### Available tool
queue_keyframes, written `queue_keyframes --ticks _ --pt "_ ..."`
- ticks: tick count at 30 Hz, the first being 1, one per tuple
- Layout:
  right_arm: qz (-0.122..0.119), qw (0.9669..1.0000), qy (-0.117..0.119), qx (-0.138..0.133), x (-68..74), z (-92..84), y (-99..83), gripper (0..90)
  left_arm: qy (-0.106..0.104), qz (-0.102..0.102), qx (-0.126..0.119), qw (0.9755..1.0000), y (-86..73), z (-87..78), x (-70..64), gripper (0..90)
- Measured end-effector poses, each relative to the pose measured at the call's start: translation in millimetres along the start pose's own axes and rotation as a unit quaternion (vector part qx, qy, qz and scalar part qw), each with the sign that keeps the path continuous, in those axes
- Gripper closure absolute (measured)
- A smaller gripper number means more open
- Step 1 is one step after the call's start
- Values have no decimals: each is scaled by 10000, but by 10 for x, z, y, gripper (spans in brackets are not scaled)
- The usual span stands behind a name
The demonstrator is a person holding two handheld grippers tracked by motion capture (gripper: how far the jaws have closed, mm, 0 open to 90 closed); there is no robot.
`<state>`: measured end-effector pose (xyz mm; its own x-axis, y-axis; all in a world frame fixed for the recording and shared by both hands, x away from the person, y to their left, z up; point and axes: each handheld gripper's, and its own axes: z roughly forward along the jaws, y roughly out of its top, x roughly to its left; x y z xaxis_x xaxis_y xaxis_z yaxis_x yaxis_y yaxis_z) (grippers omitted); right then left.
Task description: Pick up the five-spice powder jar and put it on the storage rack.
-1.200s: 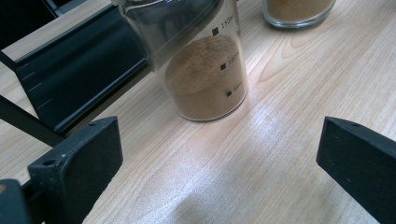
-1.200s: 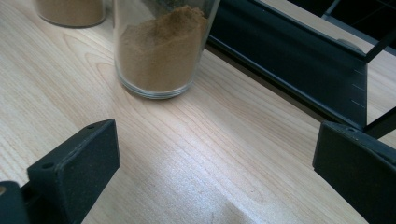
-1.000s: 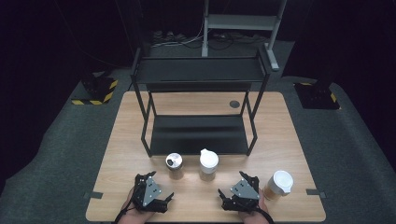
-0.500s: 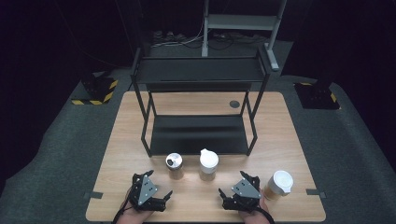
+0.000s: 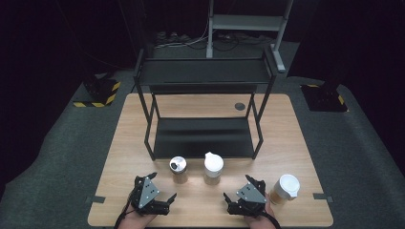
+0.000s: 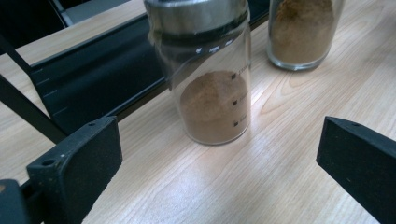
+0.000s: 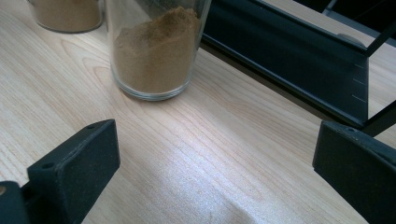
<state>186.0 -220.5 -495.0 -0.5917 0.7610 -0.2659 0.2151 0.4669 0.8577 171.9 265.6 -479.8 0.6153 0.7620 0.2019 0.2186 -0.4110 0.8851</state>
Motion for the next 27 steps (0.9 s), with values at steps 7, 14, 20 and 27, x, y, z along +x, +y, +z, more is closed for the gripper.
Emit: queue_keyframes --ticks 7,14,20,27 --pt "-36 10000 -1 9 7 1 3 0 -66 -51 -143 9999 42 -23 14 6" --pt "-68 10000 -9 15 16 2 6 0 -111 -66 -177 9998 92 -27 8 6" --pt "-24 10000 -14 -12 11 -4 -4 0 -214 81 -72 9997 141 4 -3 5" --pt "-50 10000 9 -14 8 -4 -4 0 -186 74 -15 9998 196 63 -25 6"
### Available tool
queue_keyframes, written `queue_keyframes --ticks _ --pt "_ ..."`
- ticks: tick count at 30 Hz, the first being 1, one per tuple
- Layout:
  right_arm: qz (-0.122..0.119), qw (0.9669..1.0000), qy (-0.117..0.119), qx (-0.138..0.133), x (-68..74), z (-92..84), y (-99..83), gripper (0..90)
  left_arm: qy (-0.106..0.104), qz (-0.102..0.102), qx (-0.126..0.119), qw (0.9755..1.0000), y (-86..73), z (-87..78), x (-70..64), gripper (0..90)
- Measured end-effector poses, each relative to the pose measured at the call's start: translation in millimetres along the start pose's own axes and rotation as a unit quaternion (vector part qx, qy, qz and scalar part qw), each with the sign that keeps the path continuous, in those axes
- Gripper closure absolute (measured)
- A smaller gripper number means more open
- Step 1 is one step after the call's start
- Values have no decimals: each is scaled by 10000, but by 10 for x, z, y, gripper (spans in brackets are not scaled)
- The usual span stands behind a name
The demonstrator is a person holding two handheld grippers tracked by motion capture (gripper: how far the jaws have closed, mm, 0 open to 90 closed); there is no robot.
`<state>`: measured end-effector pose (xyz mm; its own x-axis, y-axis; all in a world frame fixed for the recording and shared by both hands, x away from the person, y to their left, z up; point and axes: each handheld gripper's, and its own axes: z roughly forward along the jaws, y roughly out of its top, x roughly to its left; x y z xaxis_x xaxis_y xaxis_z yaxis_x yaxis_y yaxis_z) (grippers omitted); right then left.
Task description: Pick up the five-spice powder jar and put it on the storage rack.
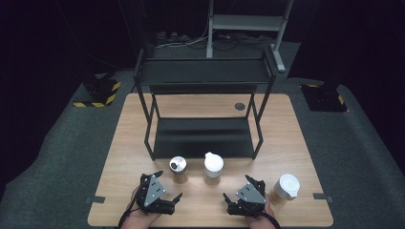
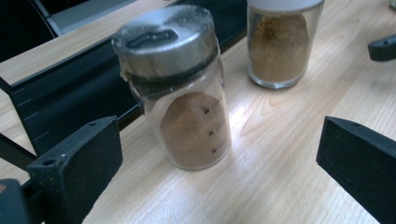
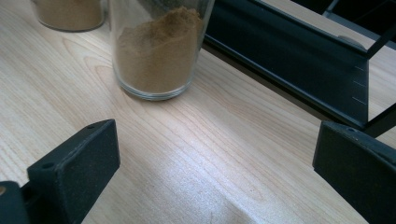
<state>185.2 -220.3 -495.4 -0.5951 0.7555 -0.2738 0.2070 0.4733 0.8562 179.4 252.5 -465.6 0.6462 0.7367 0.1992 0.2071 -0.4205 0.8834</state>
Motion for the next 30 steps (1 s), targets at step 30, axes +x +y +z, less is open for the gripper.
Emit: queue_keyframes --ticks 30 --pt "22 10000 37 -3 -15 -2 -2 0 -32 -457 -145 9988 177 172 214 6"
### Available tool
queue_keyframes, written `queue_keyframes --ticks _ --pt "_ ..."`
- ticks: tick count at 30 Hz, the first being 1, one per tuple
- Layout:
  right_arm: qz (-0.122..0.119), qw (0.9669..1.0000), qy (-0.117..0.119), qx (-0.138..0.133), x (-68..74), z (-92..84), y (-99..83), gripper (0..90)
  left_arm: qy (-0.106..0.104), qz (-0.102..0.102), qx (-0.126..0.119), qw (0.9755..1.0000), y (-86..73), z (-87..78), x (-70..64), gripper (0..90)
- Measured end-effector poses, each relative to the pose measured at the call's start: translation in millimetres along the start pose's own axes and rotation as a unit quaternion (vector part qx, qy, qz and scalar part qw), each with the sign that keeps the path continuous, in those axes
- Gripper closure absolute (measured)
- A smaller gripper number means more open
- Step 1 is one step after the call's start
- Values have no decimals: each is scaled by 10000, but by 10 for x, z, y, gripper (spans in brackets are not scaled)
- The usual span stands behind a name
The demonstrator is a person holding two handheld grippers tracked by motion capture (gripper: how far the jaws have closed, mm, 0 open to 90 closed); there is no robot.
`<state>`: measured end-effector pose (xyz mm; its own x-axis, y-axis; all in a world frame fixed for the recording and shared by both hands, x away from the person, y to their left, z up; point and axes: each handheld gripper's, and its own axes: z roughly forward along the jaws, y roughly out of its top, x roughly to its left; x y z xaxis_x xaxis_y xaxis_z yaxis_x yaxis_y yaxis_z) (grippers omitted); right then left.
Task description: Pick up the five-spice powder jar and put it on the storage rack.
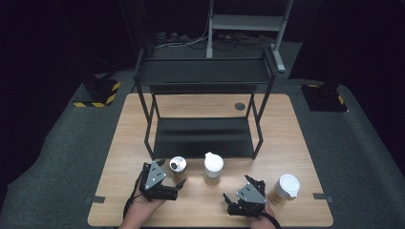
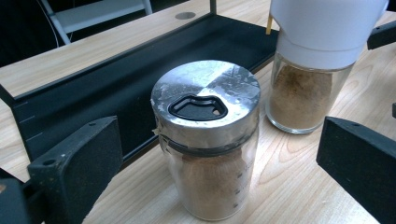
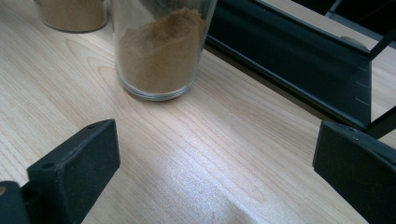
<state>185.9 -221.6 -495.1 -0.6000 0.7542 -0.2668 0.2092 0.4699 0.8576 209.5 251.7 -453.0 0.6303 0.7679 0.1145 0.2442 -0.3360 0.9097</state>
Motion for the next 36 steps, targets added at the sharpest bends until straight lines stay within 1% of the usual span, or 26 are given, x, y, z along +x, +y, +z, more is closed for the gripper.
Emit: queue_keyframes --ticks 4,9,11,15,18,19,22,24,27,28,31,35,36 --pt "-28 10000 12 20 2 1 7 0 -20 4 -32 10000 -8 15 -1 14" --pt "-71 10000 2 30 18 1 11 0 -7 -39 -115 9999 -18 35 3 41" --pt "-81 10000 7 33 18 1 12 0 -4 -85 -131 9999 -16 46 10 58" --pt "-29 10000 23 31 3 -1 10 0 5 -104 -187 9998 -12 58 26 108" --pt "-22 10000 37 35 -4 1 11 0 -63 -85 -236 9997 -16 88 54 150" --pt "-22 10000 35 42 -4 2 13 0 -64 -74 -234 9997 -15 98 57 180" --pt "-17 10000 47 40 -9 2 13 0 -23 -67 -244 9997 -15 134 58 203" --pt "2 10000 50 34 -14 1 10 0 -26 -48 -272 9996 -20 149 63 235" --pt "19 10000 43 29 -15 -1 8 0 -22 -18 -273 9996 -16 167 52 263" --pt "26 10000 41 28 -12 -1 8 0 -42 -35 -275 9996 -18 176 57 270" --pt "-7 10000 39 26 -7 0 7 0 -7 -91 -281 9996 -30 188 50 300" --pt "-49 10000 37 29 3 -1 9 0 1 -99 -319 9994 -65 197 45 326" --pt "-54 10000 39 31 3 0 10 0 35 -105 -342 9994 -77 199 25 326"
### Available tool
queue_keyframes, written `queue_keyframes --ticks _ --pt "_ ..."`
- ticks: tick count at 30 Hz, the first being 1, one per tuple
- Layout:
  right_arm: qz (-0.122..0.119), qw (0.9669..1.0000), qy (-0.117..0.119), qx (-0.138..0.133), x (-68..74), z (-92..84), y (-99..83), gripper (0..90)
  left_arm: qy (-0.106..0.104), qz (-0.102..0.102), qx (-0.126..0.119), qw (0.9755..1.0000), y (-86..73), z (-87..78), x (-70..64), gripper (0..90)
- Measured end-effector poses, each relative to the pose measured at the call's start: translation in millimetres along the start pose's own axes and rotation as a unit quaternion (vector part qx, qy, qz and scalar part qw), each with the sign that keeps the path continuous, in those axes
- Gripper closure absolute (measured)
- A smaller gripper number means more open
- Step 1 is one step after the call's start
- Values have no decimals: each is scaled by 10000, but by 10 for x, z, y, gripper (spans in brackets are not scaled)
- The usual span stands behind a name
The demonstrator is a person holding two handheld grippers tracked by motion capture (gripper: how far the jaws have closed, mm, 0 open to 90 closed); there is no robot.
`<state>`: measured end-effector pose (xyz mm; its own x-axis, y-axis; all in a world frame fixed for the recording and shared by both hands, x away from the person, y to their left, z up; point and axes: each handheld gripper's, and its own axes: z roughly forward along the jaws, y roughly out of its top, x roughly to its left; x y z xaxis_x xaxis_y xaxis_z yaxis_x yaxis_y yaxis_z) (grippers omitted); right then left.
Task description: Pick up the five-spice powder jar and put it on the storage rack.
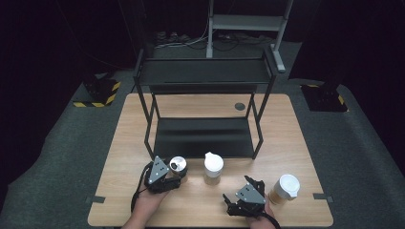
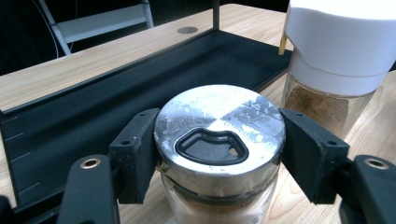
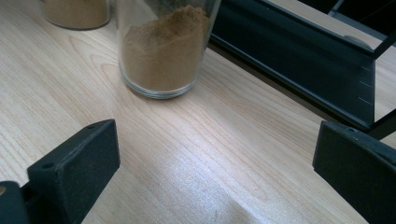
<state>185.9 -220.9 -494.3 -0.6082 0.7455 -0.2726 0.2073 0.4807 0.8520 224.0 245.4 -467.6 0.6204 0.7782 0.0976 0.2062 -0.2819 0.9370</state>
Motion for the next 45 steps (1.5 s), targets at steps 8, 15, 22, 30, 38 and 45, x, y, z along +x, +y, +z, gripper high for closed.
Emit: queue_keyframes --ticks 8,15,22,30,38,45 --pt "-24 10000 4 23 6 3 9 0 -27 -166 -104 9998 -41 -2 20 343" --pt "-28 10000 29 23 -6 4 8 0 -17 -125 -102 9999 -31 0 6 349" --pt "-35 10000 42 24 -7 4 9 0 -36 -68 -95 9999 -4 10 -3 350" --pt "-8 10000 49 27 -18 5 10 0 47 -168 -151 9997 48 -18 -12 350" --pt "-8 10000 60 28 -20 4 9 0 147 -221 -148 9995 104 -5 16 349" --pt "-10 10000 53 36 -18 4 11 0 231 -287 -184 9992 144 12 31 350"
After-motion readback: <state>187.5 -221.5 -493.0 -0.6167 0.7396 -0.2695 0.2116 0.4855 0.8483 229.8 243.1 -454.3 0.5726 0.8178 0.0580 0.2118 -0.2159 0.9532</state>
